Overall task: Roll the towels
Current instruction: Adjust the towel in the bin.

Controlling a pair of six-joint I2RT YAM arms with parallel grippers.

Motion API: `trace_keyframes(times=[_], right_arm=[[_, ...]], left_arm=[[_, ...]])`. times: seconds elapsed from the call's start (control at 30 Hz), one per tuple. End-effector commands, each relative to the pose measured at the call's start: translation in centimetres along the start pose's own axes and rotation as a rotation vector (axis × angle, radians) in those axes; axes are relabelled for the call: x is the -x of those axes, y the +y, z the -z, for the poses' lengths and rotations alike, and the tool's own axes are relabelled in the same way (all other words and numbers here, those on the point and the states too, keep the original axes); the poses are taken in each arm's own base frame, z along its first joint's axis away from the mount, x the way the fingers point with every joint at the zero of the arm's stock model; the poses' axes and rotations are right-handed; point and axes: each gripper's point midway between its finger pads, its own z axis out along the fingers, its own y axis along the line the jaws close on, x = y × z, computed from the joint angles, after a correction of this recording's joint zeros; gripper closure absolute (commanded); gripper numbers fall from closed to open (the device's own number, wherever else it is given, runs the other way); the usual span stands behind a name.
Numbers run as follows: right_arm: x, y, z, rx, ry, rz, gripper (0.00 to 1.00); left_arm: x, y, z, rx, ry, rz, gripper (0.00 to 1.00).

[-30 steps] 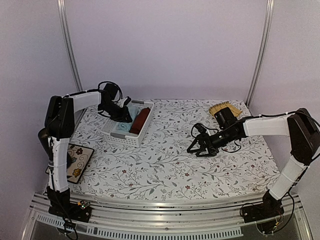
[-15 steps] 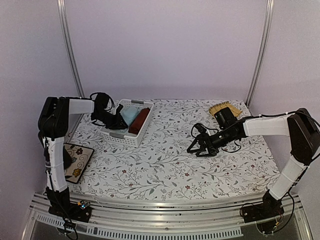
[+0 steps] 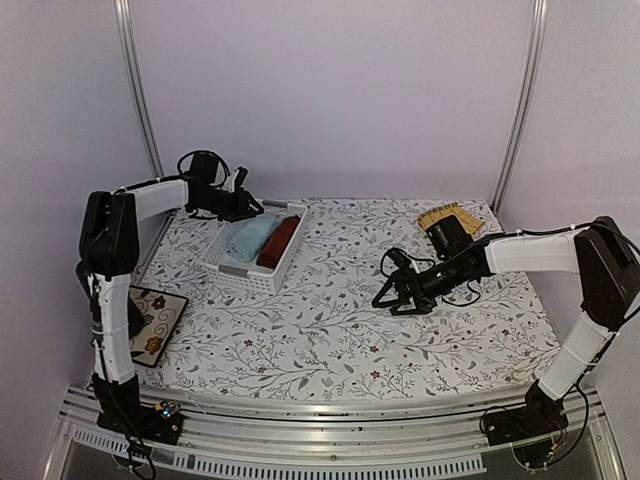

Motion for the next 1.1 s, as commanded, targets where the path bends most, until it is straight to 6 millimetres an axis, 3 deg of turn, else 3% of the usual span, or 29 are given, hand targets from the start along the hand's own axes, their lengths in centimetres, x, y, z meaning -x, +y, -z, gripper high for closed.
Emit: trace_keyframes(times=[0.0,0.2,0.43,0.9,1.07], right_arm=[[0.3,0.6,0.2,-0.001,-0.011,0.016,0.01],[0.1,0.4,0.2,-0.007,-0.008,0.01,0.01],[0.0,0.4,0.2,-0.007,-0.006,0.007,0.01],[-0.3,0.5,-0.1,-0.003,-0.007,0.002,0.01],[-0.5,0.5,-0.3,-0.003,-0.003,-0.001,0.01]], left_arm=[[0.0,-0.2,-2.6,-0.02,0.02,0.015,0.68],[-0.1,-0.7,-5.1,-0.024,0.066,-0.016,0.68],[-0.3,2.1,-6.5,0.075,0.054,-0.007,0.69],[0.2,6.6,-4.5,0.255,-0.054,0.067,0.69],[1.1,5.3,-4.1,0.176,-0.103,0.07,0.69]])
